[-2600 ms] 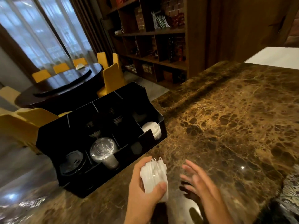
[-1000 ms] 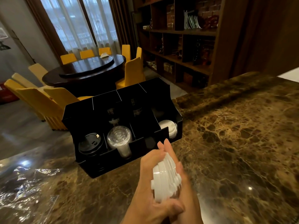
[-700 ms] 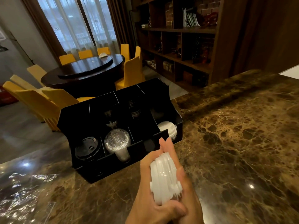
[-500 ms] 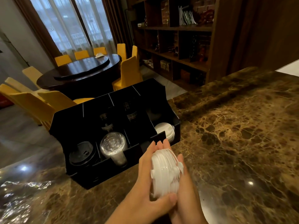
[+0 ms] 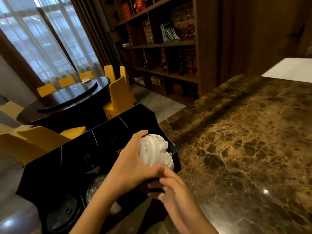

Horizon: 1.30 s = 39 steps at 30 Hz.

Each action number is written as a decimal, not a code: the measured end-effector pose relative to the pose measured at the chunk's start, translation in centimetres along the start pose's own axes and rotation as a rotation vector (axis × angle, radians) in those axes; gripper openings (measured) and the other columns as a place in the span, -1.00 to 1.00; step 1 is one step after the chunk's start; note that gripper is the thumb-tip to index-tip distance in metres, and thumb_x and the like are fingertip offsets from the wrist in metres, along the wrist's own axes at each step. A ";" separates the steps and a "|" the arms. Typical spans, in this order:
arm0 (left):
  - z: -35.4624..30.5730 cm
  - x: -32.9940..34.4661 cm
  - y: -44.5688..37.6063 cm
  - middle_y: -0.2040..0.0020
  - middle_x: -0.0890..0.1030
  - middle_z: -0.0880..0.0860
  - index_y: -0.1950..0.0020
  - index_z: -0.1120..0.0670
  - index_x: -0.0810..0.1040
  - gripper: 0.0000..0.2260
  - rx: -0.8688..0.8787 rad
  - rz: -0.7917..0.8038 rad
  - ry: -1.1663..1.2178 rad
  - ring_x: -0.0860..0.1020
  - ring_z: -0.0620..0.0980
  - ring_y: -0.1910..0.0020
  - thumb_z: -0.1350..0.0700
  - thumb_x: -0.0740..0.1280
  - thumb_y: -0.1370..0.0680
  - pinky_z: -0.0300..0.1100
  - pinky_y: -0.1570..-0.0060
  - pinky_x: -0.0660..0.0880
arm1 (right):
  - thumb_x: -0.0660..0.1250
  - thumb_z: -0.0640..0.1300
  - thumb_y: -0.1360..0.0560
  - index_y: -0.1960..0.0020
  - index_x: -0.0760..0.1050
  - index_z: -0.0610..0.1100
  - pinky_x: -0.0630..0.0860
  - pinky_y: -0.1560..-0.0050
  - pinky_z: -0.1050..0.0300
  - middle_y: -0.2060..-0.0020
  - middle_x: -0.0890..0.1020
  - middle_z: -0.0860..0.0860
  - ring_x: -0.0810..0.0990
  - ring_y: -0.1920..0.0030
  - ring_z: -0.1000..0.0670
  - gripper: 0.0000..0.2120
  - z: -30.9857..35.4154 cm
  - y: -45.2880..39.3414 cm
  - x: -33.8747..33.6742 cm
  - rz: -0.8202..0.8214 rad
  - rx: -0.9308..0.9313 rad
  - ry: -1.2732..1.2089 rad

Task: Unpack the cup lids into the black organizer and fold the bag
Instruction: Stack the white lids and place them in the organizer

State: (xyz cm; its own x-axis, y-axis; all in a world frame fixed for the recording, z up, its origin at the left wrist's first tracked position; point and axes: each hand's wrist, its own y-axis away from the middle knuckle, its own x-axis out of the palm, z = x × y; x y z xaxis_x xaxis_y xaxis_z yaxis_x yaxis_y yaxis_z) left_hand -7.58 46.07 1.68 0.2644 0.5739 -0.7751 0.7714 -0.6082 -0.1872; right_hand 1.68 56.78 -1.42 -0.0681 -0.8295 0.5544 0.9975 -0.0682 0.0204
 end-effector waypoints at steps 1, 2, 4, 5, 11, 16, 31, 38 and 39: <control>0.4 -0.1 -1.2 -0.20 0.38 -0.28 -0.45 -0.25 0.13 -0.02 -0.008 0.047 -0.039 0.44 -0.24 -0.16 -0.32 0.56 -0.15 -0.40 -0.02 0.38 | 0.16 -0.34 -0.51 -0.13 0.60 -0.12 0.47 0.25 0.05 0.30 0.54 -0.10 0.52 0.32 -0.03 -0.67 -3.5 -1.1 -1.5 -0.070 0.158 -0.182; 0.8 -0.1 -2.3 -0.18 0.39 -0.25 -0.44 -0.23 0.13 -0.01 -0.012 0.091 -0.081 0.45 -0.21 -0.13 -0.34 0.54 -0.14 -0.40 0.01 0.38 | 0.17 -0.36 -0.50 -0.22 0.55 -0.10 0.42 0.31 0.06 0.36 0.47 -0.11 0.45 0.40 -0.04 -0.63 -4.2 -0.9 -2.5 -0.009 0.136 -0.199; 1.5 -0.3 -4.3 -0.11 0.44 -0.21 -0.43 -0.16 0.19 -0.02 -0.011 0.168 -0.183 0.49 -0.19 -0.05 -0.38 0.51 -0.12 -0.36 0.04 0.41 | 0.15 -0.35 -0.50 -0.32 0.47 -0.01 0.32 0.43 0.10 0.47 0.34 -0.09 0.31 0.53 -0.01 -0.53 -5.1 -0.9 -4.4 0.096 0.212 -0.348; 1.8 -0.4 -5.2 -0.10 0.47 -0.19 -0.43 -0.13 0.23 -0.03 0.000 0.198 -0.237 0.50 -0.18 -0.04 -0.40 0.49 -0.11 -0.32 -0.01 0.43 | 0.12 -0.36 -0.51 -0.36 0.42 0.02 0.27 0.48 0.14 0.51 0.29 -0.07 0.28 0.57 0.01 -0.50 -5.1 -2.0 -4.5 0.103 0.249 -0.436; 2.9 0.8 -8.8 -0.20 0.40 -0.07 -0.45 -0.09 0.27 -0.09 0.034 0.296 -0.387 0.43 -0.10 -0.12 -0.34 0.52 -0.20 -0.28 -0.07 0.32 | 0.12 -0.42 -0.50 -0.38 0.25 0.05 0.26 0.61 0.23 0.57 0.29 -0.06 0.31 0.67 0.03 -0.44 -6.4 -4.1 -5.1 0.160 0.302 -0.898; 3.2 3.0 -9.9 -0.24 0.47 0.02 -0.40 -0.01 0.35 -0.16 -0.001 0.347 -0.597 0.49 -0.01 -0.10 -0.28 0.56 -0.23 -0.23 -0.01 0.42 | 0.09 -0.39 -0.50 -0.33 0.31 0.03 0.21 0.63 0.25 0.58 0.33 -0.05 0.31 0.69 0.04 -0.50 -7.2 -4.7 -5.8 0.100 0.306 -1.031; 2.1 8.1 -8.9 -0.30 0.47 0.11 -0.33 0.01 0.45 -0.42 -0.086 0.249 -0.859 0.40 0.18 -0.33 -0.07 0.54 -0.37 0.02 -0.18 0.47 | 0.14 -0.17 -0.58 0.39 0.39 -0.22 0.15 0.74 0.33 0.66 0.31 -0.02 0.22 0.75 0.10 -0.63 -8.7 -5.2 -5.3 -0.201 0.331 -0.953; 2.5 8.3 -7.6 -0.24 0.47 0.08 -0.20 0.03 0.39 -0.33 -0.090 0.187 -0.741 0.47 0.17 -0.22 -0.10 0.62 -0.23 -0.01 0.02 0.52 | 0.12 -0.30 -0.53 0.10 0.44 -0.18 0.23 0.72 0.30 0.55 0.36 -0.05 0.26 0.71 0.08 -0.86 -9.3 -3.7 -5.6 -0.236 0.263 -1.024; 2.4 8.3 -7.6 -0.23 0.48 0.07 -0.20 0.03 0.39 -0.32 -0.095 0.185 -0.735 0.47 0.16 -0.22 -0.11 0.63 -0.22 -0.02 0.04 0.51 | 0.10 -0.32 -0.53 -0.03 0.49 -0.15 0.25 0.71 0.29 0.54 0.37 -0.07 0.27 0.71 0.06 -0.77 -9.6 -3.2 -5.6 -0.235 0.260 -1.032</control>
State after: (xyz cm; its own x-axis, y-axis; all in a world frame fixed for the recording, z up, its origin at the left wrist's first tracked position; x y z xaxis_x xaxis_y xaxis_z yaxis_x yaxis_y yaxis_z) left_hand -12.67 54.17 -4.75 -0.0339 -0.0657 -0.9973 0.8077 -0.5895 0.0114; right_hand -1.34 56.37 -12.58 -0.3288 0.0620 0.9424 0.9439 0.0557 0.3256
